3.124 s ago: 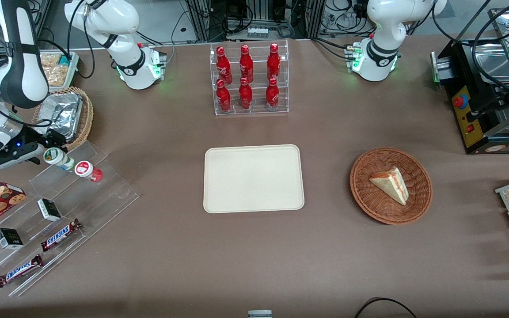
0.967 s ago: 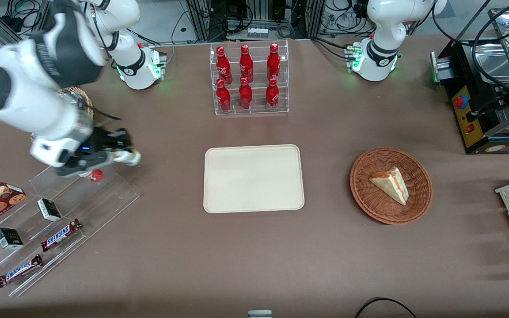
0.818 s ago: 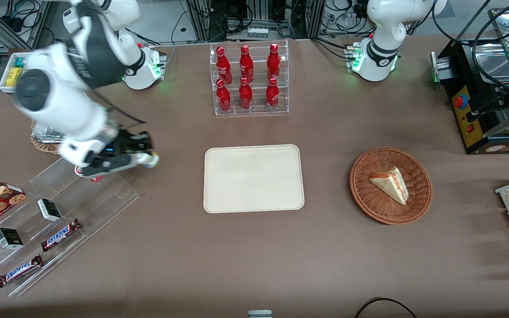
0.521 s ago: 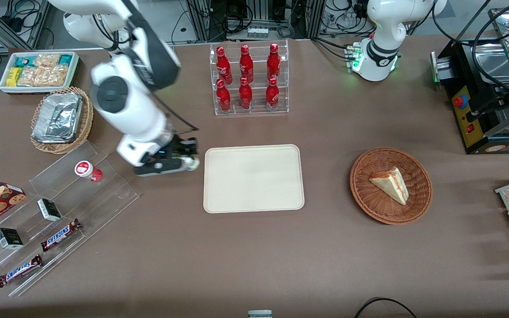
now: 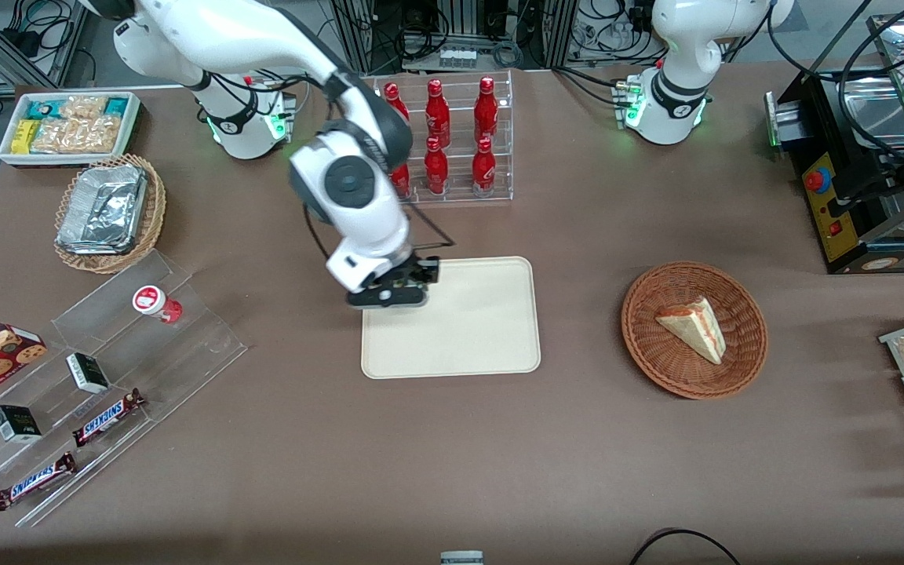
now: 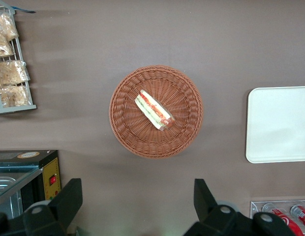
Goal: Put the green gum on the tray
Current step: 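Carry the gum bottle with the right gripper over the cream tray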
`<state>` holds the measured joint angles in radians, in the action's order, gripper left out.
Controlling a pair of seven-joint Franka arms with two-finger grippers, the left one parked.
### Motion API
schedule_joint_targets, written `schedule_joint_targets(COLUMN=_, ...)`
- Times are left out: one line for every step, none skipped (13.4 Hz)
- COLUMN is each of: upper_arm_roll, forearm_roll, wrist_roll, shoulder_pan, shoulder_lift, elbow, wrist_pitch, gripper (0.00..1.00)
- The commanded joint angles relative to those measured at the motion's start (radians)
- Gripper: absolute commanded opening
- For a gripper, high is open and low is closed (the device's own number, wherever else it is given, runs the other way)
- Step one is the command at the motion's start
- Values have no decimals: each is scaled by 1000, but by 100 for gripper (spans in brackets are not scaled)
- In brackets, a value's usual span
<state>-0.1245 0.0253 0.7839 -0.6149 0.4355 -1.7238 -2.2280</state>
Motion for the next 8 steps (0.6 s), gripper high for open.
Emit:
schedule_joint_targets(upper_arm_roll=3, forearm_roll=48, wrist_roll=99, shoulder_pan=-40, shoulder_lift=89, elbow=47, wrist_pitch=-71, gripper=0)
schedule_joint_targets(upper_arm_roll=3, forearm_roll=53, wrist_roll=101, shoulder_pan=-54, shoulder_lift=110, elbow=47, wrist_pitch=-90, gripper=0)
schedule_joint_targets(upper_arm_roll=3, forearm_roll=92, wrist_roll=109, shoulder_pan=-63, shoulder_lift=127, elbow=47, wrist_pitch=-97, gripper=0)
schedule_joint_targets(upper_arm_roll=5, forearm_roll=137, wrist_roll=135, shoulder_pan=-89, shoulder_lift=140, elbow=47, wrist_pitch=-98, gripper=0)
schedule_joint_targets(upper_arm_roll=8, forearm_roll=165, wrist_roll=176, shoulder_pan=-94, shoulder_lift=155, elbow=49, wrist_pitch=-99, gripper=0)
schedule_joint_targets(upper_arm_roll=8, forearm_roll=197, wrist_roll=190, shoulder_pan=-94, shoulder_lift=169, elbow=56, wrist_pitch=-101, gripper=0)
schedule_joint_targets(upper_arm_roll=8, forearm_roll=223, wrist_roll=198, shoulder_pan=-95, shoulder_lift=183, elbow=67, wrist_pitch=-101, gripper=0)
schedule_joint_targets(upper_arm_roll=8, forearm_roll=226, wrist_roll=202, shoulder_pan=-95, shoulder_lift=189, elbow=69, wrist_pitch=-105, gripper=0)
